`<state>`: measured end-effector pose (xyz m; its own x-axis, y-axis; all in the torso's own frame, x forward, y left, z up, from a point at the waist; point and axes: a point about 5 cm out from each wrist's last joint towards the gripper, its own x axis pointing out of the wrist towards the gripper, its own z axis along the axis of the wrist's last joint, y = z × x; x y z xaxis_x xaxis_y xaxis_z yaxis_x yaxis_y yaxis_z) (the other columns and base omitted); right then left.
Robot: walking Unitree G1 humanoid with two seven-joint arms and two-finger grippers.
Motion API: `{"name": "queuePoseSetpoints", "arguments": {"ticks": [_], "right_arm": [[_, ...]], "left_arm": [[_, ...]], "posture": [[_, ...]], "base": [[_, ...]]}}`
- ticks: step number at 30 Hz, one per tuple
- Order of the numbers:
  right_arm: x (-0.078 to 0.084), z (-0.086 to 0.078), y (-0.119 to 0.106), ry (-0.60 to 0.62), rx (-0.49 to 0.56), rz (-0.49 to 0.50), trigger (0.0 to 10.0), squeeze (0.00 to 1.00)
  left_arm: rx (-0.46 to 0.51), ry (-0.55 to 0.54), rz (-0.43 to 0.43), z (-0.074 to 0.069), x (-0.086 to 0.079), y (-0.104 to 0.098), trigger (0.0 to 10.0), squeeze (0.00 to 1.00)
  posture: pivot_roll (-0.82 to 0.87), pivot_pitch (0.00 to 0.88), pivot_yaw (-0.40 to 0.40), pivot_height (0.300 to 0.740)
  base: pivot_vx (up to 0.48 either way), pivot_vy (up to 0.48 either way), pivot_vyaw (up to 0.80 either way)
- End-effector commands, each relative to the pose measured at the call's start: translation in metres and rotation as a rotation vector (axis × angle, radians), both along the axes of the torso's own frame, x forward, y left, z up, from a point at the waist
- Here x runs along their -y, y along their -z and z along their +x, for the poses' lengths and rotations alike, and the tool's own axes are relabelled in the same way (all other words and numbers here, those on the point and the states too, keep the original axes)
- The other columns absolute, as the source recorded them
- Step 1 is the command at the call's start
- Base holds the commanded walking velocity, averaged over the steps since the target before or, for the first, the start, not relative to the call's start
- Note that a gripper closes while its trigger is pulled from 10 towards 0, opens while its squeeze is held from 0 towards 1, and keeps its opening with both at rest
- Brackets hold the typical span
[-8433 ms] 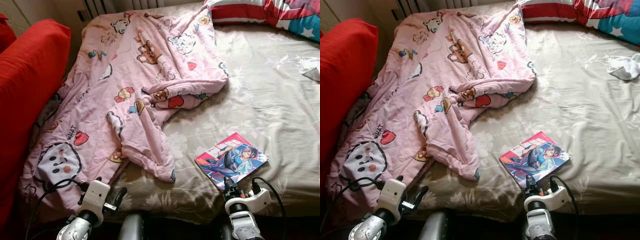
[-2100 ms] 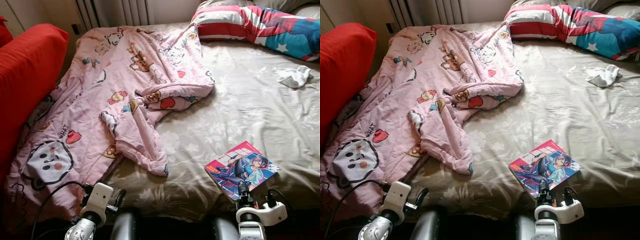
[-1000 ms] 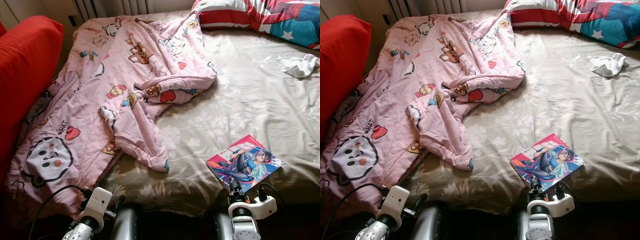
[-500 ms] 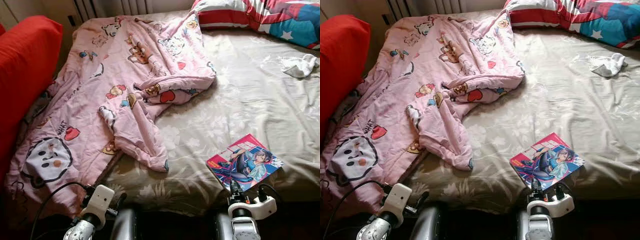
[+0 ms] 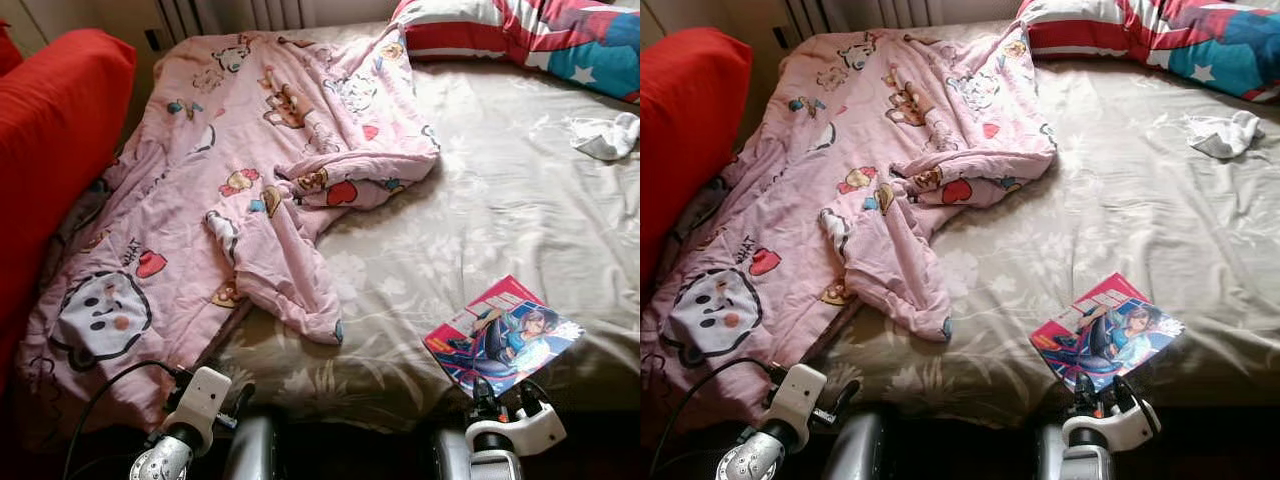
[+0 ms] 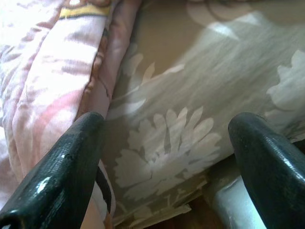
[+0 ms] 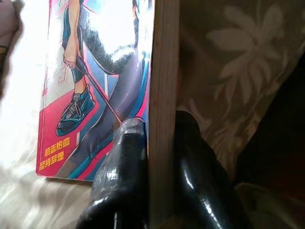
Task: Clean up the room
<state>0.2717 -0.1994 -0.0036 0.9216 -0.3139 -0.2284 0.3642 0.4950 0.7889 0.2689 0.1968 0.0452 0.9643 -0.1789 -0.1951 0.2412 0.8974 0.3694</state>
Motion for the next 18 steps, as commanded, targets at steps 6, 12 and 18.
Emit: {"name": "queuePoseSetpoints", "arguments": {"ticks": [6,12,18], "right_arm": [[0.015,-0.014,0.001,0.084,-0.068,-0.148,0.0,0.0],[0.008,0.009,-0.028,0.041,0.025,-0.235,0.0,0.0],[-0.001,0.018,-0.039,-0.016,0.047,-0.321,0.0,0.0]], "left_arm": [[-0.023,-0.009,0.012,-0.001,-0.002,0.007,10.0,0.0],[-0.019,-0.009,0.005,0.003,0.002,0.008,10.0,0.0],[-0.014,-0.012,-0.001,0.005,0.005,0.008,10.0,0.0]], "posture": [[0.07,0.231,0.081,0.551],[0.05,0.213,0.069,0.551],[0.05,0.206,0.06,0.551]], "base": [[0.0,0.0,0.0],[0.0,0.0,0.0],[0.0,0.0,0.0]]}}
